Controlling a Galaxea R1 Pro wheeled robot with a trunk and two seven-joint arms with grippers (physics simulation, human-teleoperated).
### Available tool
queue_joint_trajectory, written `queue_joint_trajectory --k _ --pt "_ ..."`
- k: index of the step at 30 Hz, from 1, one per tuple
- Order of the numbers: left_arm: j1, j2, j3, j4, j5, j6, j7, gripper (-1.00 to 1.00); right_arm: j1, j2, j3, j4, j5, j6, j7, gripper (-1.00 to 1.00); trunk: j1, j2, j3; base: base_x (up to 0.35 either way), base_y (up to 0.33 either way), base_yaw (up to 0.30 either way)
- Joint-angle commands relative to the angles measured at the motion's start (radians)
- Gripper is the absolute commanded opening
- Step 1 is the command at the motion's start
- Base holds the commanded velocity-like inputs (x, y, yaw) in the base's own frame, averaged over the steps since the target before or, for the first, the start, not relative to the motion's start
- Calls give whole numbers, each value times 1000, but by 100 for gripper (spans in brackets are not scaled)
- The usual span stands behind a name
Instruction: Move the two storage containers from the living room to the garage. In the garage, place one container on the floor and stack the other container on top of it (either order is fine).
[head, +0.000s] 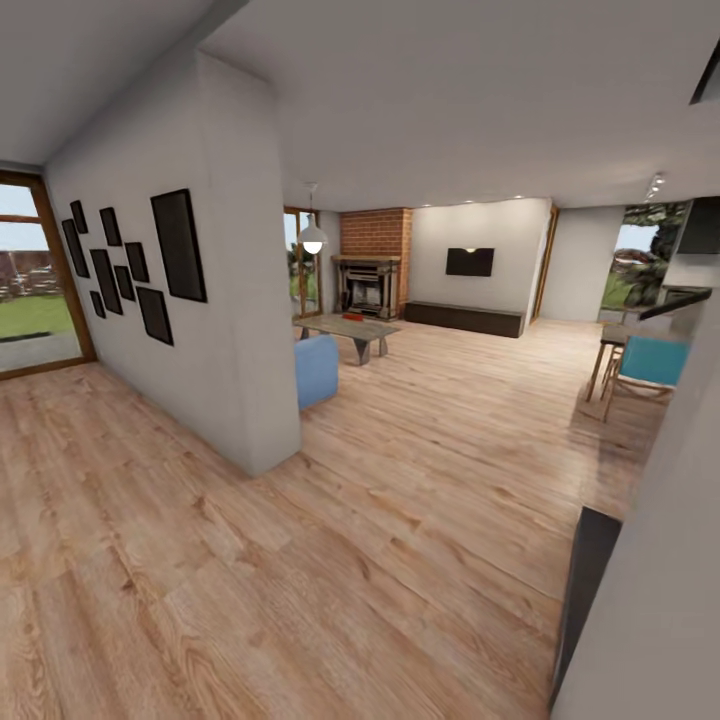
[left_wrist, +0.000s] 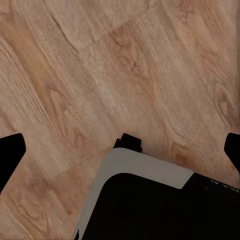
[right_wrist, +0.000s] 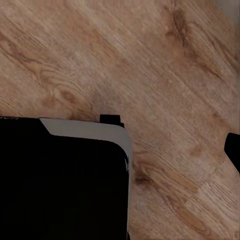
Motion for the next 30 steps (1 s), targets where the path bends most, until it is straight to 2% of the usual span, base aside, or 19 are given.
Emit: queue_joint_trajectory --k 1,8,30 --pt "-1 0 3 1 2 -3 1 100 -1 0 9 3 -10 -6 -1 100 1 -1 -1 323 0 -8" --pt "-1 2 4 1 2 -5 1 100 -1 -2 13 3 -9 -6 6 100 1 -1 -1 323 23 -1" --pt "-1 3 4 1 3 -5 1 100 -1 -2 12 3 -8 -6 7 100 1 -1 -1 323 111 0"
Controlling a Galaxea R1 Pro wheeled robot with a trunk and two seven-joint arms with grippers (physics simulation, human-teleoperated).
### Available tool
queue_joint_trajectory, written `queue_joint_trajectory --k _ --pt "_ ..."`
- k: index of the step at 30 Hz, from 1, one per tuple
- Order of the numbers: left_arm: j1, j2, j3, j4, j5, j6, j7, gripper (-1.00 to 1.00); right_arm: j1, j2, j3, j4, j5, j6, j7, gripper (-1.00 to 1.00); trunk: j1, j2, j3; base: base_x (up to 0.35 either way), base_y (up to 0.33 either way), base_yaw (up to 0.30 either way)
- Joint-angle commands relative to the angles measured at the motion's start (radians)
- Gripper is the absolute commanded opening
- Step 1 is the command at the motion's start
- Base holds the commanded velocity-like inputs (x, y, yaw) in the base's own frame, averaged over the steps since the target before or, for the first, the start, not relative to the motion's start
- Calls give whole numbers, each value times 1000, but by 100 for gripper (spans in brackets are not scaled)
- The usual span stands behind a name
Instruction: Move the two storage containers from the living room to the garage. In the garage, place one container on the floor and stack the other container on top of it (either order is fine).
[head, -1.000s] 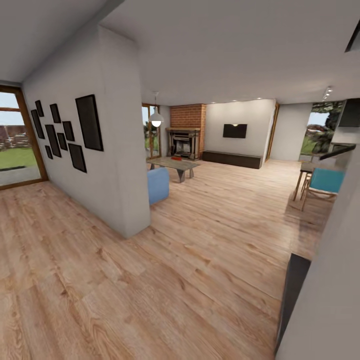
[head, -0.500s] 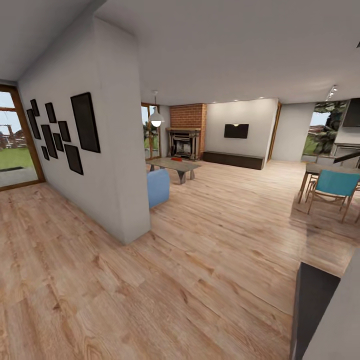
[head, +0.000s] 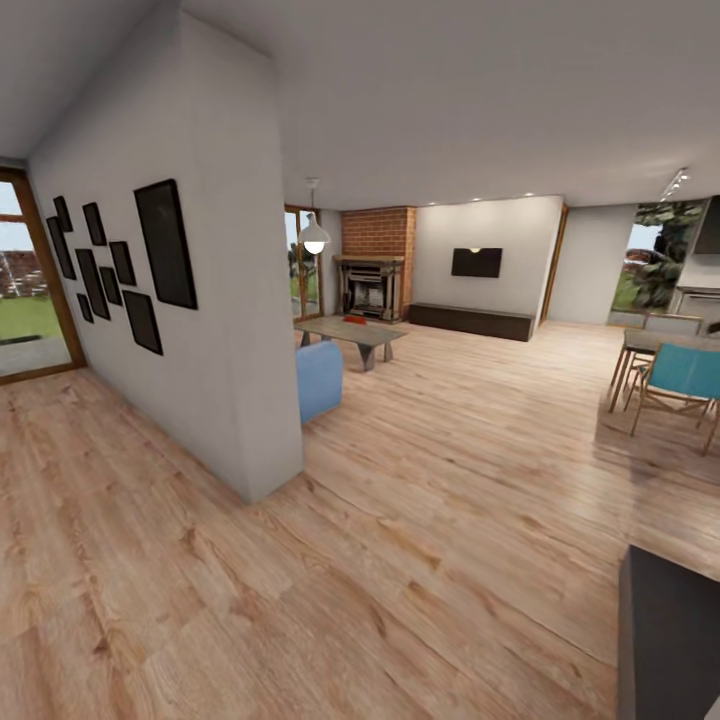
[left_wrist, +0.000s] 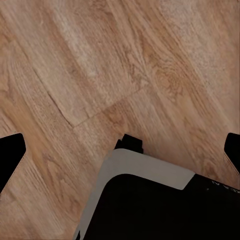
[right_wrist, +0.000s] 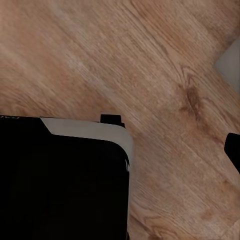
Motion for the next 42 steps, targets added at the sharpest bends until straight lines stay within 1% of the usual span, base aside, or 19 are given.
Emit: queue_joint_trajectory --k 1,5,24,31,42 --pt "-1 0 3 1 2 -3 1 100 -1 1 9 3 -10 -6 -1 100 1 -1 -1 323 113 0" --pt "-1 0 3 1 2 -3 1 100 -1 2 4 3 -10 -6 -5 100 1 -1 -1 323 114 -82" --pt "-1 0 4 1 3 -3 1 100 -1 3 4 3 -10 -6 -8 100 1 -1 -1 323 113 -231" --pt "-1 0 4 1 3 -3 1 100 -1 2 5 3 -10 -6 -8 100 1 -1 -1 323 112 -33" --pt "-1 0 4 1 3 3 1 100 -1 0 10 3 -9 -5 3 100 1 -1 -1 323 8 0"
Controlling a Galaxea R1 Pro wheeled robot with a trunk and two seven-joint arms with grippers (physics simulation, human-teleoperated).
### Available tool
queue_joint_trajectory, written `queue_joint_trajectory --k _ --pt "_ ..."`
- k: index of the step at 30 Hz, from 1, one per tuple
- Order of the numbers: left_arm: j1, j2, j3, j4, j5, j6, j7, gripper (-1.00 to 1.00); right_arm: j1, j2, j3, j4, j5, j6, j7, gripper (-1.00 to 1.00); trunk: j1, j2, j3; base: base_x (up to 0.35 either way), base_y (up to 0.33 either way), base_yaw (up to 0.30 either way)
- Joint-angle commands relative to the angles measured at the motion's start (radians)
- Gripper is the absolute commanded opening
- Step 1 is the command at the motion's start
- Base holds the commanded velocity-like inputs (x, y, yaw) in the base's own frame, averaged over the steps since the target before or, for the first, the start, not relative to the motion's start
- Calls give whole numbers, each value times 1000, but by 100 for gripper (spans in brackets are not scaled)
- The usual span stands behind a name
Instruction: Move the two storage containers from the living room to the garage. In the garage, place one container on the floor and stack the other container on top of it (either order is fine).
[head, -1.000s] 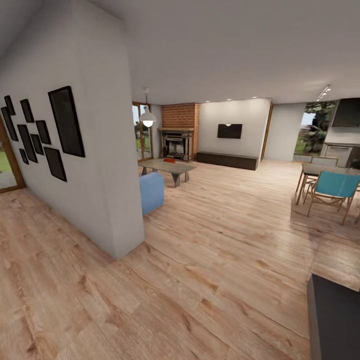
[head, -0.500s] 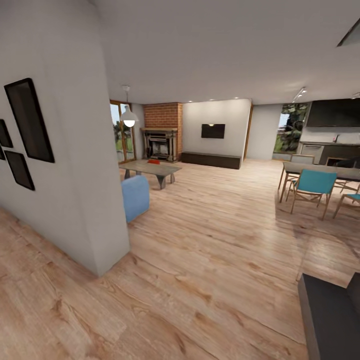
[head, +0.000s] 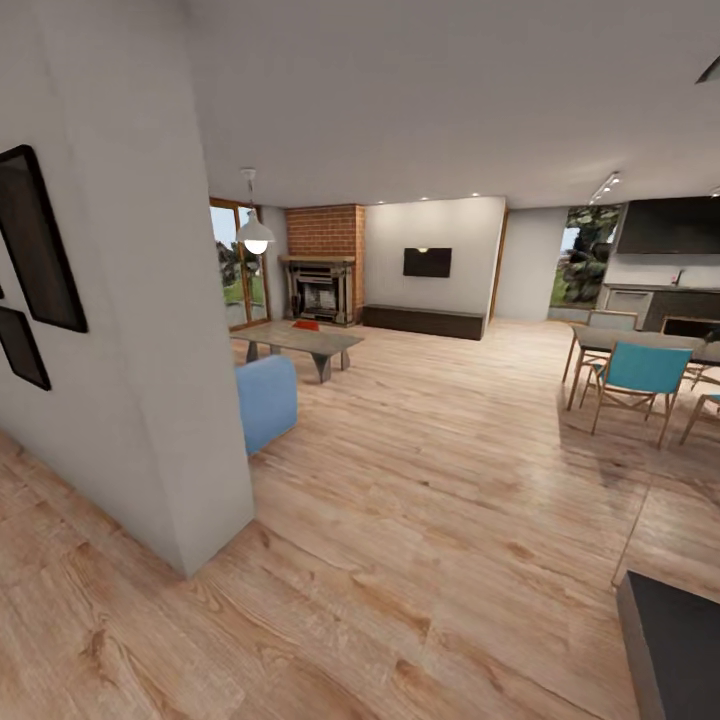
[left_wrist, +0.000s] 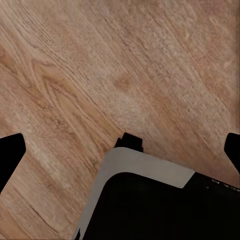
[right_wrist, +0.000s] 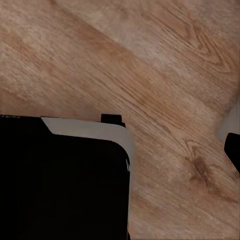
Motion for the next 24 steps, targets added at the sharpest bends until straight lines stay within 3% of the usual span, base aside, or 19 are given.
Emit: queue_joint_trajectory --k 1,10,24 --pt "-1 0 3 1 2 -3 1 100 -1 0 9 3 -10 -6 -1 100 1 -1 -1 323 0 0" --pt "-1 -3 3 1 1 -7 1 100 -1 2 -1 3 -16 -7 -6 100 1 -1 -1 323 0 -30" --pt "-1 -3 2 1 1 -8 1 100 -1 3 0 3 -10 -8 -11 100 1 -1 -1 323 0 -240"
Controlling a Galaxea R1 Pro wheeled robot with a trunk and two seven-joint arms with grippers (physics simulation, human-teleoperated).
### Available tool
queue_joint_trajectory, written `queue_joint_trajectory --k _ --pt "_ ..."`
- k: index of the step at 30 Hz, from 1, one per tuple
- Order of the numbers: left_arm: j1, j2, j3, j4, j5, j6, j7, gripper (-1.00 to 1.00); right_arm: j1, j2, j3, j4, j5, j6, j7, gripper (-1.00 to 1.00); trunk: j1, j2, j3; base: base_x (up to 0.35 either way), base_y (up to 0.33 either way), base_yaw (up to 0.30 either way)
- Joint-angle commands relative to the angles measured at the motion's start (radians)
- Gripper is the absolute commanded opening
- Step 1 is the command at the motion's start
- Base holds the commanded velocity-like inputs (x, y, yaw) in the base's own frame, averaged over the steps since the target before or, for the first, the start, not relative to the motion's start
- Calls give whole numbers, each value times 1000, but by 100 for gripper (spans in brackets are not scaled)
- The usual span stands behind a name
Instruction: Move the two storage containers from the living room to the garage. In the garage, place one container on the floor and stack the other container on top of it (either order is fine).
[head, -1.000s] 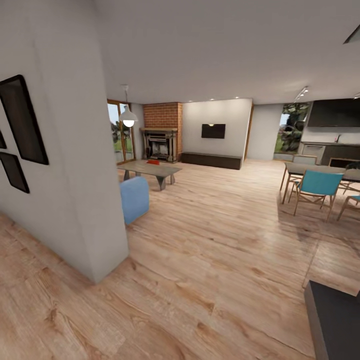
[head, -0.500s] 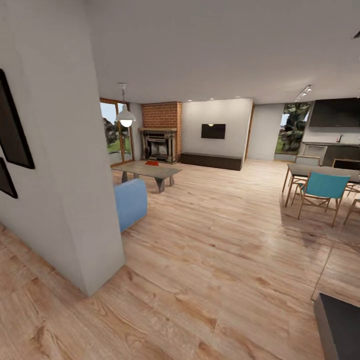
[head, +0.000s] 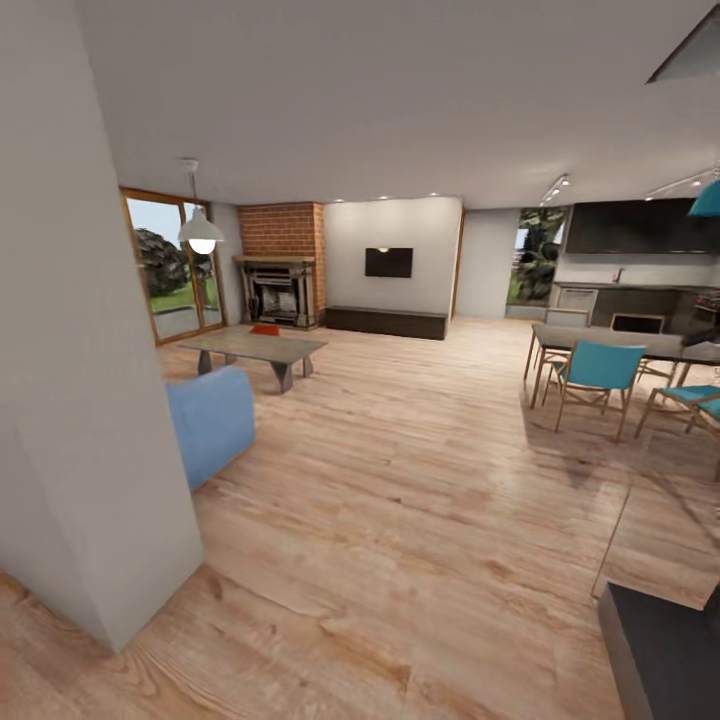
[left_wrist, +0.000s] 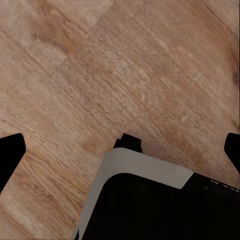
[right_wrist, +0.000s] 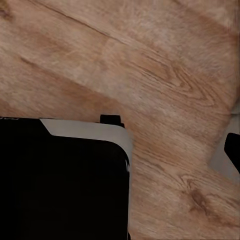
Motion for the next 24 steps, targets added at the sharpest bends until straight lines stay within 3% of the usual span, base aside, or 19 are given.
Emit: queue_joint_trajectory --k 1,15,24 --pt "0 0 4 0 2 -3 1 100 -2 0 9 3 -10 -6 0 100 1 -1 -1 323 0 -250" --pt "0 0 4 0 2 0 1 100 -2 0 9 3 -11 -4 0 100 1 -1 -1 323 -17 -248" --pt "0 1 4 0 4 4 1 100 -2 -4 17 3 -10 -4 7 100 1 -1 -1 323 -73 -40"
